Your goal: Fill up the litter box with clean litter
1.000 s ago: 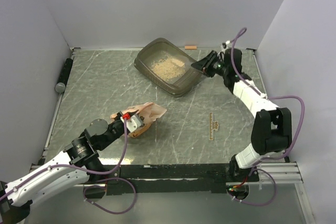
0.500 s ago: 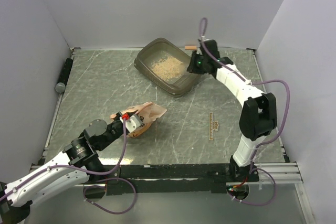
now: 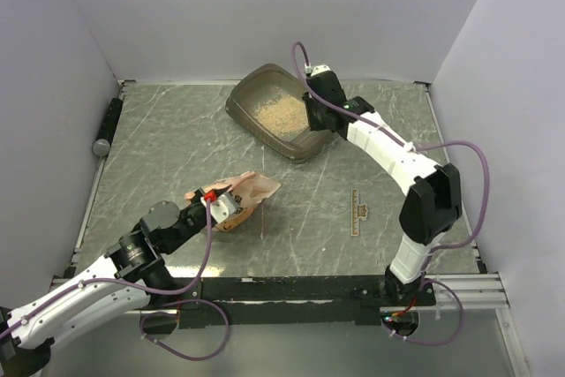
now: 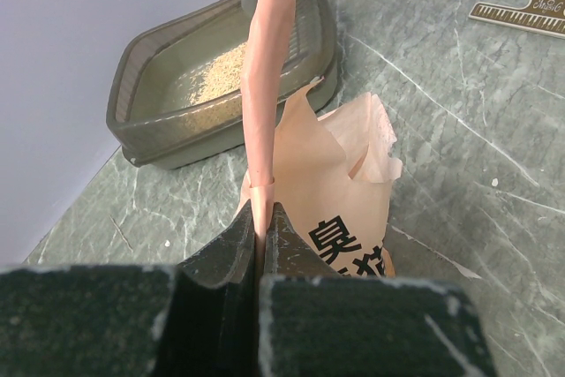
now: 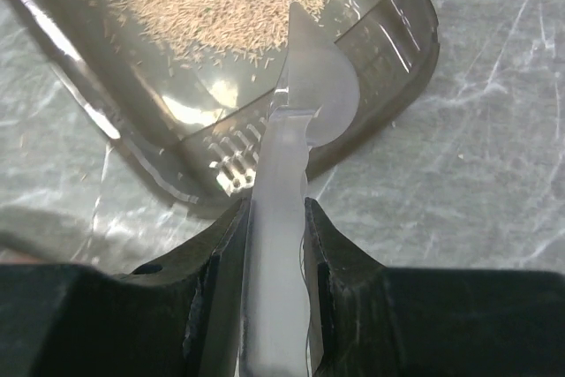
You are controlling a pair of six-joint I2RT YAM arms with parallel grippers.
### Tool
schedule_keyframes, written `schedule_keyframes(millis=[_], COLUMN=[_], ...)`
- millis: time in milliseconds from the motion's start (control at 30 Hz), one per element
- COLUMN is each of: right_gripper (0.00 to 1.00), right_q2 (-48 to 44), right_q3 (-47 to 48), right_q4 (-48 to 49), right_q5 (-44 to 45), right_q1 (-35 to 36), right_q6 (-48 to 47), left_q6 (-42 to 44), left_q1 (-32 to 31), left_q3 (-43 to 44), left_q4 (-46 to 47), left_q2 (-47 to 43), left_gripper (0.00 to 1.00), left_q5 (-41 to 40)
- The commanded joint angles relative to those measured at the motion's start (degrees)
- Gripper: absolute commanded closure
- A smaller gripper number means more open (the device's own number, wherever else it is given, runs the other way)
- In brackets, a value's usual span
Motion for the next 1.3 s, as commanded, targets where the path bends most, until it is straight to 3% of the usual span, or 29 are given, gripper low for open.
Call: schedule_keyframes(millis=[0, 267, 567, 900, 1267], right_gripper=[1.00, 1.00, 1.00, 1.00, 1.00], right_q2=[-11.07, -25.65, -31.56, -31.65, -24.01], right_q3=[-1.42, -6.18, -7.06, -11.45, -13.48], right_q4=[-2.58, -10.30, -20.95, -17.36, -10.68], right_q5=[-2.39, -21.21, -40.80, -47.77, -50.40], right_q1=[1.25, 1.33, 1.25, 1.95, 5.29], right_q6=[0.46, 3.71, 3.19, 4.86, 7.05], left_q6=[-1.07, -0.98, -0.89, -1.07, -0.98], left_q1=[-0.09, -0.09, 0.00, -0.09, -0.09], left_q3=[2.06, 2.32, 2.15, 2.15, 2.06], left_q4=[4.21, 4.21, 4.21, 4.21, 4.21], left_q2=[-0.50, 0.28, 1.07, 1.60, 0.73], left_gripper=[0.99, 0.99, 0.99, 0.99, 0.99], left_q5=[0.85, 1.20, 0.85, 1.29, 2.43])
